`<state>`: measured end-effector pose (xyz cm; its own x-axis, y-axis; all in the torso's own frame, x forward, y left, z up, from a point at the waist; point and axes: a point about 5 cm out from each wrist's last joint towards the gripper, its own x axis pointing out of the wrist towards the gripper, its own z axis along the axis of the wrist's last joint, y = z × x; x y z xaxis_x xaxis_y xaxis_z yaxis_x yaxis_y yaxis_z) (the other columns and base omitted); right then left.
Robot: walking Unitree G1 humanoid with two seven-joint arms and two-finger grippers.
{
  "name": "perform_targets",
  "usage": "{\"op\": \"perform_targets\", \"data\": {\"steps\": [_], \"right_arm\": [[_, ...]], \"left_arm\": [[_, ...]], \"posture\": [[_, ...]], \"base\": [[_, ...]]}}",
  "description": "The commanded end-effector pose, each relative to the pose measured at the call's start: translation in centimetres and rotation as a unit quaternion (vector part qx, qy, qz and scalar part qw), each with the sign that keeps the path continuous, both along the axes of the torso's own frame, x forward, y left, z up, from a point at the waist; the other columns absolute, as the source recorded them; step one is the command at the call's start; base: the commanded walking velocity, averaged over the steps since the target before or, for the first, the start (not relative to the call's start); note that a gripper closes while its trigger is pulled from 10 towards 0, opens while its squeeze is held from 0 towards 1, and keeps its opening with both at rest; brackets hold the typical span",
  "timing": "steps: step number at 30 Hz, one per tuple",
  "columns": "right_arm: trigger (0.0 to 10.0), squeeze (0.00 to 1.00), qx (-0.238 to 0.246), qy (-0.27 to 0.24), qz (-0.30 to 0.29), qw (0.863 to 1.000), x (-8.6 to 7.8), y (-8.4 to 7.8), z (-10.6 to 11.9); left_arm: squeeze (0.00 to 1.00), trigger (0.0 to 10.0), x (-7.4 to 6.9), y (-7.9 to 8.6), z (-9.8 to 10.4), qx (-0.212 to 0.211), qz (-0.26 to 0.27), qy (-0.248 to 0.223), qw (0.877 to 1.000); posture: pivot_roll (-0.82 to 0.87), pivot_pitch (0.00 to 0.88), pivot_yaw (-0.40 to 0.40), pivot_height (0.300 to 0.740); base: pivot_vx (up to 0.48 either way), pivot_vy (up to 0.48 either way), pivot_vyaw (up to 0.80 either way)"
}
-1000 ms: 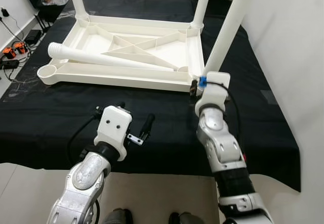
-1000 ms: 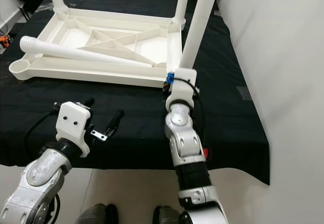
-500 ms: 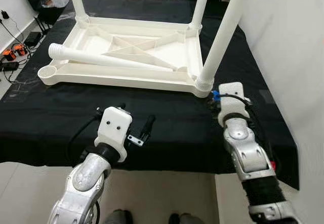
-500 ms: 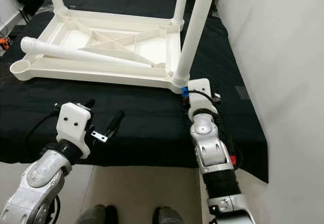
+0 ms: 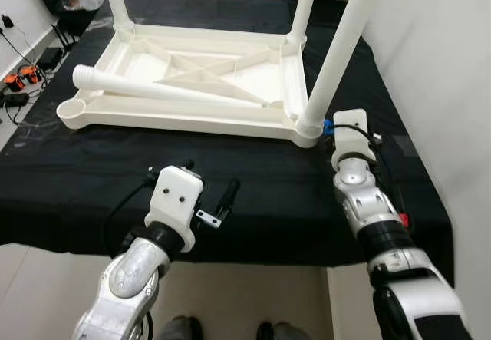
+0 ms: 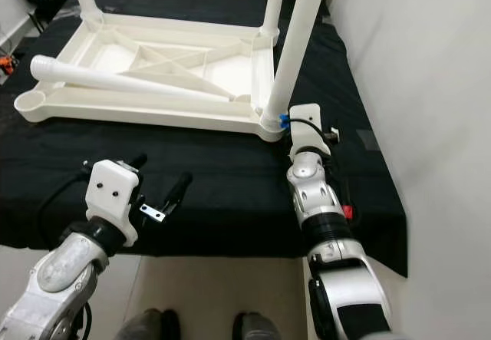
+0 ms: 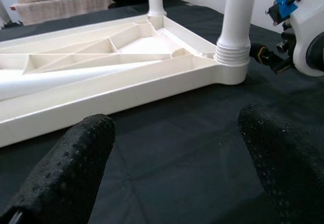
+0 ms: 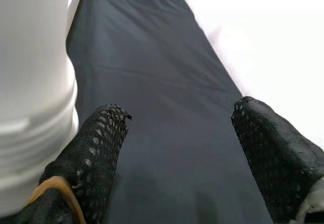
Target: Building children table
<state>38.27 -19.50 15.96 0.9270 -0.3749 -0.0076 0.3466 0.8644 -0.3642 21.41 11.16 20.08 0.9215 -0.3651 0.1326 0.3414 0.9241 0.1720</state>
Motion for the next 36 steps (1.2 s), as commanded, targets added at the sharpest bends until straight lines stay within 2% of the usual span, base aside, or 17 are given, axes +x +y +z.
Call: {"op": "perform_targets", "data": {"steps": [1,6,8,13,14,15,18,19,22,24,27,31,32,36], "right_arm": [[10.0,0.0,-0.005,0.0,-0.023,1.0,0.0,-1.0,-0.4],[10.0,0.0,-0.009,-0.001,-0.052,0.999,0.1,-2.3,-0.4],[10.0,0.0,0.033,0.005,-0.054,0.998,0.1,-2.8,-0.9],[10.0,0.0,0.044,0.006,-0.039,0.998,0.2,-2.9,-1.1],[10.0,0.0,0.089,0.009,-0.004,0.996,0.4,-2.2,-1.6],[10.0,0.0,0.089,0.009,-0.004,0.996,0.4,-2.2,-1.6],[10.0,0.0,0.159,0.013,0.052,0.986,0.6,-0.7,-2.2],[10.0,0.0,0.159,0.013,0.052,0.986,0.6,-0.7,-2.2],[10.0,0.0,0.207,0.03,0.095,0.973,0.5,0.6,-3.1],[10.0,0.0,0.212,0.031,0.1,0.972,0.5,0.7,-3.2],[10.0,0.0,0.212,0.024,0.157,0.964,0.6,1.8,-3.1],[10.0,0.0,0.212,0.012,0.196,0.957,0.6,2.7,-2.9],[10.0,0.0,0.205,0.004,0.22,0.954,0.5,3.3,-2.7],[10.0,0.0,0.201,-0.007,0.234,0.951,0.5,3.6,-2.5]], "left_arm": [[0.0,10.0,-0.4,-0.1,0.5,-0.002,-0.008,0.001,1.0],[0.0,10.0,-0.8,-0.1,1.4,-0.006,-0.01,-0.007,1.0],[0.0,10.0,-1.0,-0.3,1.5,-0.007,-0.015,-0.005,1.0],[0.0,10.0,-1.1,-0.4,1.7,-0.006,-0.018,-0.001,1.0],[0.0,10.0,-1.2,-0.4,1.9,-0.004,-0.021,0.001,1.0],[0.0,10.0,-1.2,-0.4,1.9,-0.004,-0.021,0.001,1.0],[0.0,10.0,-1.2,-0.4,2.2,-0.003,-0.024,0.004,1.0],[0.0,10.0,-1.2,-0.4,2.2,-0.003,-0.024,0.004,1.0],[0.0,10.0,-1.1,-0.6,2.5,-0.002,-0.027,0.004,1.0],[0.0,10.0,-1.0,-0.6,2.5,-0.002,-0.027,0.004,1.0],[0.0,10.0,-1.0,-0.4,2.7,0.004,-0.027,0.001,1.0],[0.0,10.0,-0.7,-0.2,2.8,0.01,-0.026,0.001,1.0],[0.0,10.0,-0.3,0.0,2.8,0.013,-0.023,-0.003,1.0],[0.0,10.0,0.0,0.2,3.0,0.016,-0.022,-0.005,1.0]], "posture": [[0.14,0.238,-0.046,0.74],[0.14,0.269,-0.037,0.74],[0.15,0.285,-0.032,0.74],[0.16,0.31,-0.024,0.74],[0.17,0.328,-0.016,0.74],[0.17,0.328,-0.016,0.74],[0.17,0.331,-0.008,0.74],[0.17,0.331,-0.008,0.74],[0.18,0.336,-0.006,0.74],[0.18,0.336,-0.006,0.74],[0.19,0.332,-0.008,0.74],[0.19,0.331,-0.01,0.74],[0.17,0.323,-0.007,0.74],[0.17,0.316,-0.008,0.74]], "base": [[0.0,0.0,0.0],[0.0,0.0,0.0],[0.0,0.0,0.0],[0.0,0.0,0.0],[0.0,0.0,0.0],[0.0,0.0,0.0],[0.0,0.0,0.0],[0.0,0.0,0.0],[0.0,0.0,0.0],[0.0,0.0,0.0],[0.0,0.0,0.0],[0.0,0.0,0.0],[0.0,0.0,0.0],[0.0,0.0,0.0]]}}
